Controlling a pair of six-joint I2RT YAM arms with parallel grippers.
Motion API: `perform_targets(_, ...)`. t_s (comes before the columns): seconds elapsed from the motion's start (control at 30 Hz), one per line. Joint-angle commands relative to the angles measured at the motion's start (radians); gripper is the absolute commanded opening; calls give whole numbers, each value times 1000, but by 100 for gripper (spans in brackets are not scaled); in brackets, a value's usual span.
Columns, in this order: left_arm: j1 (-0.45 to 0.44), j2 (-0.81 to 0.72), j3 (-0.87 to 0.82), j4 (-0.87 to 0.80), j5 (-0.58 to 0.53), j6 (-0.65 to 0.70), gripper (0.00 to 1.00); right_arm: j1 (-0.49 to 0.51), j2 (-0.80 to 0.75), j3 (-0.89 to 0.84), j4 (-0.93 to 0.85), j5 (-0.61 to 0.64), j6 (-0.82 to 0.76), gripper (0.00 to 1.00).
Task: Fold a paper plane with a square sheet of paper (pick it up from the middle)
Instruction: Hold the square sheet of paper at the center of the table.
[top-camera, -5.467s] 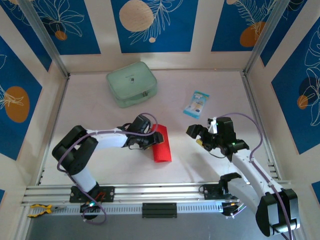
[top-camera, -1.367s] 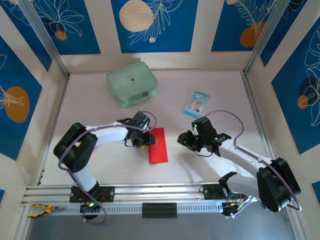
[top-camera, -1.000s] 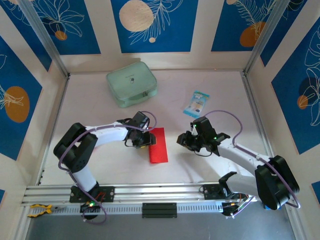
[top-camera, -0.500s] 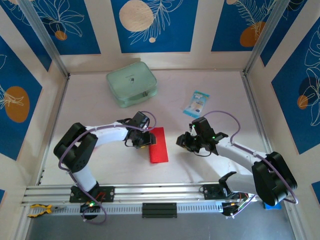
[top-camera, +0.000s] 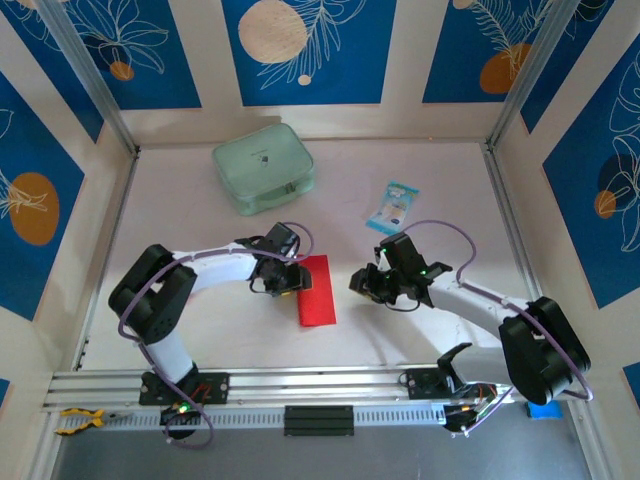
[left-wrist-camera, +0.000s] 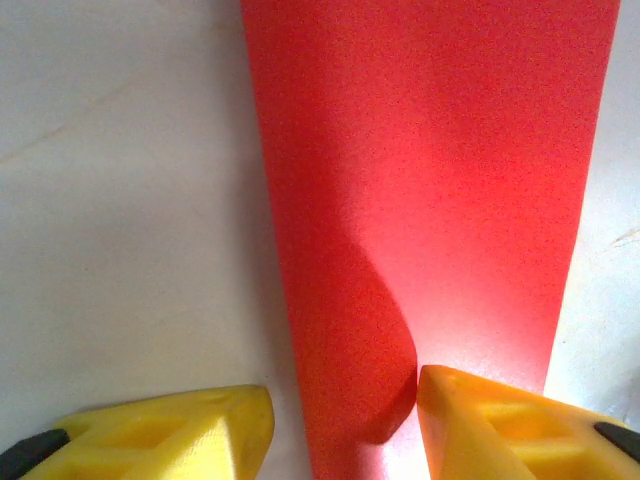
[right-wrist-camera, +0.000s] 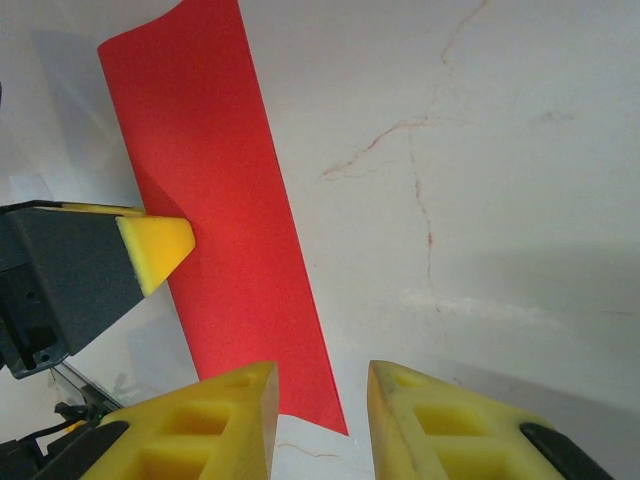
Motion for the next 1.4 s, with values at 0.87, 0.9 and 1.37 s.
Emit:
perform_targets(0.87,-7,108,-53,24,-69,22,51,128,468,335,-5,-115,-124,4)
perform_targets(0.9,-7,108,-53,24,-69,22,51,131,483,342,-7,-116,-126,3)
perform_targets(1.37,-7,4,-57,55,-30,17,56,114,523,235,-94,-2,-200,2)
